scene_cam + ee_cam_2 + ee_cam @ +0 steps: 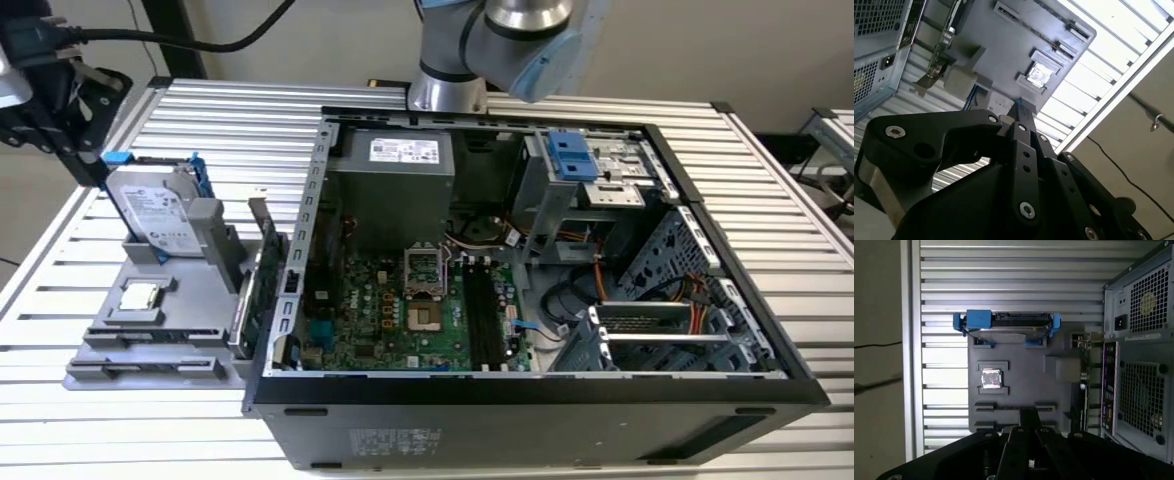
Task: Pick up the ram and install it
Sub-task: 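Reach for the ram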
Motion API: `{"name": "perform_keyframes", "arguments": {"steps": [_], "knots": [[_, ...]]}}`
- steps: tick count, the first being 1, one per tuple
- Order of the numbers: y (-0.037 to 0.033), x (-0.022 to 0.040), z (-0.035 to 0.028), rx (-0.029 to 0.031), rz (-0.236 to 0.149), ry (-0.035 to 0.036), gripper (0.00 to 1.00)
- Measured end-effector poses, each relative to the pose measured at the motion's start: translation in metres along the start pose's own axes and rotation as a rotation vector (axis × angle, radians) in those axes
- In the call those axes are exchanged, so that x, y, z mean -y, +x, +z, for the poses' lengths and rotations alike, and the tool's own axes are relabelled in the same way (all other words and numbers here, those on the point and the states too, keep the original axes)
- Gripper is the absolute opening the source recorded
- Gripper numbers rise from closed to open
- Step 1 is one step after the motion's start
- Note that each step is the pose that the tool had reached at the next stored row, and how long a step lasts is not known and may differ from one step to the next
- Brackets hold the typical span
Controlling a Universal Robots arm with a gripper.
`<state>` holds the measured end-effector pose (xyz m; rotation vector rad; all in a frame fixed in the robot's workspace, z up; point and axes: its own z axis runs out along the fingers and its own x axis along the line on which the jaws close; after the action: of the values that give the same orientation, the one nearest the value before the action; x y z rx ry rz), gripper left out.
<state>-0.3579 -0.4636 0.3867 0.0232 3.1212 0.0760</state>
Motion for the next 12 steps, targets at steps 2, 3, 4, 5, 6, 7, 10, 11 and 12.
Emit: {"name": "perform_keyframes", "arguments": {"steps": [2, 3, 4, 5, 6, 7, 10, 11, 12], "knots": [[-0.0001, 0.0091, 0.0007, -0.0004, 0.0, 0.0, 0.0], [-0.0002, 0.0136, 0.0013, -0.0006, 0.0, 0.0, 0.0], [-0.0003, 0.0182, 0.0017, -0.0008, 0.0, 0.0, 0.0], [-0.0003, 0.0229, 0.0022, -0.0009, 0.0, 0.0, 0.0], [-0.0004, 0.0273, 0.0027, -0.001, 0.0, 0.0, 0.0], [-0.0005, 0.0321, 0.003, -0.0012, 0.0, 0.0001, 0.0], [-0.0006, 0.0449, 0.004, -0.0017, 0.0, 0.0, 0.0], [-0.0006, 0.0484, 0.0044, -0.0021, 0.0, 0.0001, 0.0], [-0.0006, 0.0494, 0.0052, -0.0018, 0.0, 0.0, 0.0]]}}
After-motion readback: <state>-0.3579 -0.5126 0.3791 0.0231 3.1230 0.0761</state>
